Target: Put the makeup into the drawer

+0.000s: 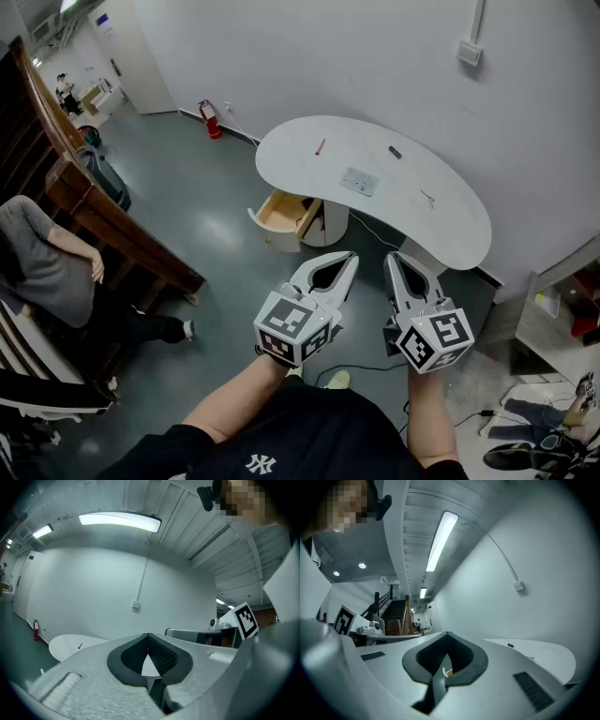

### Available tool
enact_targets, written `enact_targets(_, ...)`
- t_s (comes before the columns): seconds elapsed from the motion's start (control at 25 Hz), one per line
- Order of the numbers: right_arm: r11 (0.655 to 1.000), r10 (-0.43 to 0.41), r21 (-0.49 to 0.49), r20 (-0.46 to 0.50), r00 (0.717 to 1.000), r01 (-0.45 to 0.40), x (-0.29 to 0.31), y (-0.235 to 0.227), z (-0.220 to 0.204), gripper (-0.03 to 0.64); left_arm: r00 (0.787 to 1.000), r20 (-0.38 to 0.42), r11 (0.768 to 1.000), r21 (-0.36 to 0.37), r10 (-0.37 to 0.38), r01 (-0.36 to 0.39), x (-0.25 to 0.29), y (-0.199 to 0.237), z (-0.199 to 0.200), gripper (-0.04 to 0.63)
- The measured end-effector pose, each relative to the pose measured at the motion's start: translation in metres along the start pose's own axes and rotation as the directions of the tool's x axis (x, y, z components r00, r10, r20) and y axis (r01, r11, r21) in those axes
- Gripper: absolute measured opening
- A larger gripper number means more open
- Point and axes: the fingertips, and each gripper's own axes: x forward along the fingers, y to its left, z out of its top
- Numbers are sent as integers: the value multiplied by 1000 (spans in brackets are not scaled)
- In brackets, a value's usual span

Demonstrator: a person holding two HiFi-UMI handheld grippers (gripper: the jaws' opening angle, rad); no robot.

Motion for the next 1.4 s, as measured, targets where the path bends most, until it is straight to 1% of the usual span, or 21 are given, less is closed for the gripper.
enact_targets(0.44,1000,6,-2,2,1000,-6,-4,-2,0,14,1000,-2,1000,1,-1,1,3,-7,-3,9)
enact_targets(0.56,1000,-8,20,11,1000,8,-8,-10,1,14,1000,-8,1000,-3,7,-7,4,-6,-7,9)
enact_targets(0.84,997,2,76,20,1000,-4,-19,-33,-2,14,997,-24,997,-13,69,-70,11,6,-15,9)
enact_targets(1.0,993,-8,118,24,1000,5,-21,-49,-6,14,996,-41,997,-10,82,-83,17,9,-23,9)
enact_targets(1.2,991,-8,135,23,1000,5,-12,-62,-9,14,995,-68,997,9,76,-76,32,11,-32,9)
enact_targets(1.4,990,-12,140,1,1000,12,12,-72,-17,14,995,-84,998,12,59,-58,53,26,-40,9)
